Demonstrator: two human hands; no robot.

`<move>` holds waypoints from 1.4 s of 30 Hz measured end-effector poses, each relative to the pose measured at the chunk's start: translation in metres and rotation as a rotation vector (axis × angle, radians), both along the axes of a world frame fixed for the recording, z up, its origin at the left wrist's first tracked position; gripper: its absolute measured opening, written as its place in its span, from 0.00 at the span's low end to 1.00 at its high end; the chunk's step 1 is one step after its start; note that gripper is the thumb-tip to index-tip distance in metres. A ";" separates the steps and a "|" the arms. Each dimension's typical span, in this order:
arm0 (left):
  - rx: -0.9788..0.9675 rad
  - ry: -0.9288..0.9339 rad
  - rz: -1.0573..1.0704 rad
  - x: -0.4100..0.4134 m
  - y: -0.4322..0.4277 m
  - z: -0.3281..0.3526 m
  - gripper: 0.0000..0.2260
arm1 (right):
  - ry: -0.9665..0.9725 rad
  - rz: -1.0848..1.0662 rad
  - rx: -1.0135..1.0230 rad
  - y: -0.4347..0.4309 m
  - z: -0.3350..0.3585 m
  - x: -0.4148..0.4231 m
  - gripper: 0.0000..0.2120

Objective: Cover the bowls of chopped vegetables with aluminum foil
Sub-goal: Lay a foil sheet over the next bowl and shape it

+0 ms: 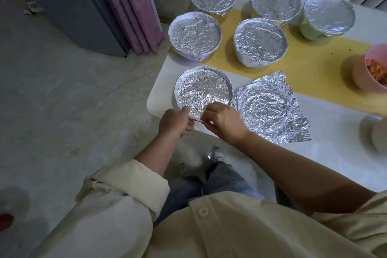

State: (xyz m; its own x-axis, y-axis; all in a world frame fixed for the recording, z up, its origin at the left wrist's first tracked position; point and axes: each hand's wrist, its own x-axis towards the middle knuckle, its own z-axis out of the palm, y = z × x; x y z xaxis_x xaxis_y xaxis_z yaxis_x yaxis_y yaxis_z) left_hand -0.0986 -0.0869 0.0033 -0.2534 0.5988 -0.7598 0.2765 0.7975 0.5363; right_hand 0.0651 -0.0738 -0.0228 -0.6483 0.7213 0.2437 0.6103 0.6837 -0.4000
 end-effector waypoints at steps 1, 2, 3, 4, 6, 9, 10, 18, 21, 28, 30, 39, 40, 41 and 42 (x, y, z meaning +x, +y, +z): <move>0.002 0.024 -0.019 0.000 -0.002 -0.002 0.24 | 0.000 -0.009 -0.002 0.000 0.000 -0.004 0.06; 0.011 0.031 -0.030 0.001 -0.004 -0.004 0.24 | 0.002 -0.015 -0.003 -0.001 0.000 -0.007 0.07; 0.030 0.018 -0.026 0.002 -0.005 -0.006 0.22 | 0.003 -0.014 -0.005 -0.001 0.000 -0.010 0.07; 0.052 -0.004 -0.012 0.003 -0.005 -0.008 0.19 | 0.003 -0.009 -0.012 -0.001 -0.001 -0.012 0.08; 0.078 -0.009 0.003 0.003 -0.002 -0.011 0.15 | 0.006 -0.007 -0.034 -0.002 -0.002 -0.017 0.08; 0.081 -0.002 0.008 0.003 0.000 -0.009 0.14 | 0.005 -0.013 -0.052 -0.001 -0.003 -0.020 0.06; 0.082 0.000 0.009 0.003 0.000 -0.008 0.14 | 0.004 -0.013 -0.054 -0.001 -0.003 -0.021 0.05; 0.114 0.147 -0.045 0.001 -0.003 -0.012 0.15 | 0.023 -0.050 -0.050 -0.003 -0.009 -0.023 0.13; 0.111 0.142 -0.030 -0.001 -0.002 -0.011 0.18 | 0.024 -0.080 -0.052 -0.003 -0.010 -0.024 0.10; 0.237 0.344 -0.047 -0.003 0.009 -0.014 0.11 | 0.031 -0.060 -0.036 -0.003 -0.014 -0.025 0.06; 0.220 0.395 -0.069 -0.002 0.012 -0.012 0.09 | 0.031 -0.068 -0.036 -0.005 -0.016 -0.026 0.05; 0.202 0.386 -0.083 -0.006 0.011 -0.013 0.16 | 0.312 -0.398 -0.129 0.003 0.004 0.008 0.17; 0.202 0.374 -0.088 -0.007 0.011 -0.013 0.16 | 0.390 -0.541 -0.149 0.006 0.005 0.012 0.16; 0.217 0.349 -0.080 -0.007 0.012 -0.013 0.15 | 0.460 -0.679 -0.189 0.010 0.004 0.016 0.15; 0.247 0.323 -0.063 -0.006 0.013 -0.014 0.12 | 0.523 -0.800 -0.272 0.014 0.002 0.019 0.16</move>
